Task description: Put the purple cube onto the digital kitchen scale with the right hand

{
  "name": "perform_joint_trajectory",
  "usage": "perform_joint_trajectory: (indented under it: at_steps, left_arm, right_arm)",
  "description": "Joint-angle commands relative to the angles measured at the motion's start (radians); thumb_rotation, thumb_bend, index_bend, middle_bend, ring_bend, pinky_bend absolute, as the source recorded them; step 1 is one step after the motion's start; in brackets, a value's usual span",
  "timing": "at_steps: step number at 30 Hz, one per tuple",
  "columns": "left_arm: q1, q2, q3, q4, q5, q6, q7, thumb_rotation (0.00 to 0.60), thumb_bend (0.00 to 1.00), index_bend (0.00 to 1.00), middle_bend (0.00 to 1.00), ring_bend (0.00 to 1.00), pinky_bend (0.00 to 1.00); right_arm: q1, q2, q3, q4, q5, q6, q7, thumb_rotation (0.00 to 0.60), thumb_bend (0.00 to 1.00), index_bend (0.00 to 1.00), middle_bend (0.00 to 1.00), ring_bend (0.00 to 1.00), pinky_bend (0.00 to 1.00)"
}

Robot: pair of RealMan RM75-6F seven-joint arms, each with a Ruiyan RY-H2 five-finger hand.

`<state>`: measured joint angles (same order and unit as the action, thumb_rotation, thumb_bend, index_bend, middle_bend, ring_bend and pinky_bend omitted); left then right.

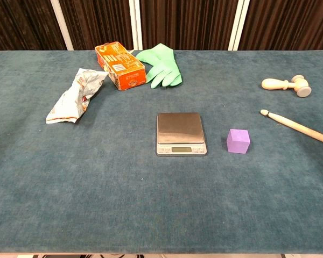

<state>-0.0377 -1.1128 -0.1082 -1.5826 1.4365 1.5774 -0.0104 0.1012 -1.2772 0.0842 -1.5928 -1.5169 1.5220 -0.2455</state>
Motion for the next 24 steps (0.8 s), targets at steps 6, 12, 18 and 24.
perform_joint_trajectory:
  at_steps: [6,12,18,24]
  left_arm:
    - [0.0,0.001,0.0,0.001,-0.001,-0.001,0.001,0.6,0.25,0.02,0.0,0.0,0.0]
    - [0.001,0.0,-0.001,-0.001,0.0,0.002,0.002,0.6,0.25,0.02,0.0,0.0,0.0]
    - [0.002,0.001,0.0,-0.002,0.0,0.003,0.002,0.6,0.25,0.02,0.0,0.0,0.0]
    - [0.002,-0.001,-0.002,-0.001,-0.003,0.003,0.005,0.6,0.25,0.02,0.0,0.0,0.0]
  right_arm:
    - [0.001,0.001,0.002,0.0,0.002,-0.001,0.001,0.6,0.37,0.0,0.0,0.0,0.0]
    - [0.001,0.007,0.002,-0.005,0.001,-0.001,0.006,0.6,0.37,0.0,0.0,0.0,0.0]
    - [0.006,0.025,-0.014,-0.009,-0.011,-0.024,0.025,0.6,0.37,0.0,0.0,0.0,0.0]
    - [0.036,0.066,-0.029,-0.038,0.012,-0.122,0.126,0.6,0.37,0.0,0.0,0.0,0.0]
